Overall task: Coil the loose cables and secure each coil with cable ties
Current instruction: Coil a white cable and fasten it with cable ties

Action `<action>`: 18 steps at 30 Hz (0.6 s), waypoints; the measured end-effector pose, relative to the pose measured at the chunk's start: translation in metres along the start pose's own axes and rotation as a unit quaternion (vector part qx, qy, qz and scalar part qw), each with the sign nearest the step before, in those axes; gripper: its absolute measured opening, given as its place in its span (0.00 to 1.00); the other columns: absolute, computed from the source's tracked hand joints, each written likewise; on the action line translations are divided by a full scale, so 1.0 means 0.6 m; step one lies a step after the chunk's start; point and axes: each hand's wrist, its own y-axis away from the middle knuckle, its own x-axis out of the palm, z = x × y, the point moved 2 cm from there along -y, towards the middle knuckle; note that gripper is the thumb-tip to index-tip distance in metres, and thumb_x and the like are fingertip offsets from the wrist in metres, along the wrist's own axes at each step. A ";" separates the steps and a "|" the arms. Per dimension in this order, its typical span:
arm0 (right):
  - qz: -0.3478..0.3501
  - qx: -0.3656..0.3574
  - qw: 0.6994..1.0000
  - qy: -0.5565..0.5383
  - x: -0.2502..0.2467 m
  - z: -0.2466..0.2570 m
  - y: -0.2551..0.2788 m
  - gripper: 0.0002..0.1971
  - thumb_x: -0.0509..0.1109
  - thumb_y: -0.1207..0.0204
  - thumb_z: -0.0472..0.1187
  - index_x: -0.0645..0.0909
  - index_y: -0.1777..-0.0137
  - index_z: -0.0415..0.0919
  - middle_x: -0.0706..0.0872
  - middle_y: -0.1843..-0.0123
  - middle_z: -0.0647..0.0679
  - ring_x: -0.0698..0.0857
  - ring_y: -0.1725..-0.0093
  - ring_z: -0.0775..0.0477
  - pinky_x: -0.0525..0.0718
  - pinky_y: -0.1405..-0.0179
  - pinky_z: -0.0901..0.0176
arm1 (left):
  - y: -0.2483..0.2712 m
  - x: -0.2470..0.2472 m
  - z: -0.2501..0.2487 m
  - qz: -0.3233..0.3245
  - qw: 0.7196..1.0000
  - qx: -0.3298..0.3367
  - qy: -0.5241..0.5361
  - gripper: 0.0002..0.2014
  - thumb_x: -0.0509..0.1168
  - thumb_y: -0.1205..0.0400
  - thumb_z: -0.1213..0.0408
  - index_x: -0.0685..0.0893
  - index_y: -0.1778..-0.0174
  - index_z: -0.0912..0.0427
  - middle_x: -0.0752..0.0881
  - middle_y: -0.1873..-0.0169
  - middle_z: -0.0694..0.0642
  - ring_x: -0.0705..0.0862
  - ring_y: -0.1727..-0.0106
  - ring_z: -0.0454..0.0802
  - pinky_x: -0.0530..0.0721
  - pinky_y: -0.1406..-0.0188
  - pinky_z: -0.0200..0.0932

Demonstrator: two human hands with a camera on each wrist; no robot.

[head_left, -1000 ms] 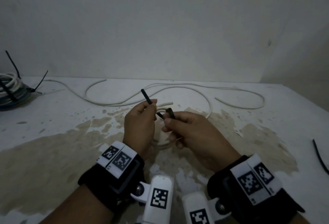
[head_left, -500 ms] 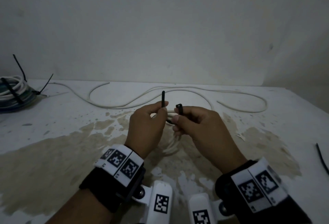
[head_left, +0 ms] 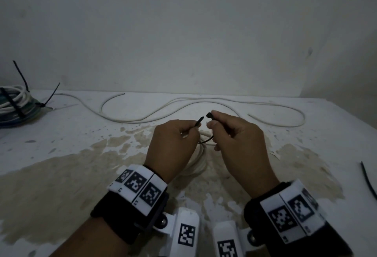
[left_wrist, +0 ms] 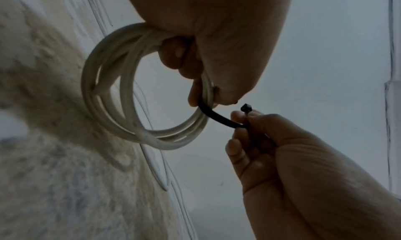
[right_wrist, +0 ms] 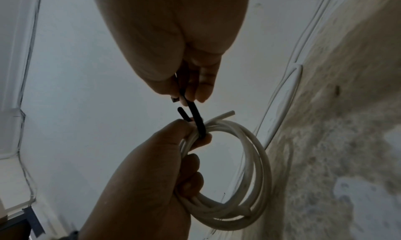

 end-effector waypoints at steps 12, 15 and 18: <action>0.023 -0.009 1.000 0.002 0.002 -0.008 -0.001 0.11 0.69 0.21 0.38 0.87 0.41 0.44 0.86 0.63 0.58 0.86 0.65 0.57 0.85 0.57 0.60 | 0.000 0.001 0.003 0.004 0.998 0.048 -0.037 0.10 0.66 0.21 0.68 0.93 0.57 0.54 0.89 0.67 0.49 0.84 0.61 0.39 0.78 0.59 0.30; 0.004 -0.017 1.000 0.000 0.000 -0.008 -0.002 0.11 0.69 0.21 0.37 0.87 0.42 0.43 0.88 0.61 0.56 0.87 0.61 0.52 0.86 0.54 0.54 | 0.001 0.001 0.002 0.001 0.998 0.047 -0.032 0.10 0.66 0.21 0.69 0.93 0.58 0.54 0.90 0.66 0.49 0.84 0.60 0.39 0.79 0.58 0.32; 0.001 -0.018 1.000 -0.006 0.000 -0.006 -0.001 0.10 0.69 0.22 0.37 0.87 0.43 0.43 0.88 0.60 0.55 0.87 0.60 0.50 0.86 0.54 0.50 | 0.003 0.002 0.003 0.009 0.999 0.039 -0.021 0.10 0.65 0.20 0.67 0.92 0.56 0.54 0.90 0.64 0.50 0.86 0.60 0.41 0.81 0.55 0.40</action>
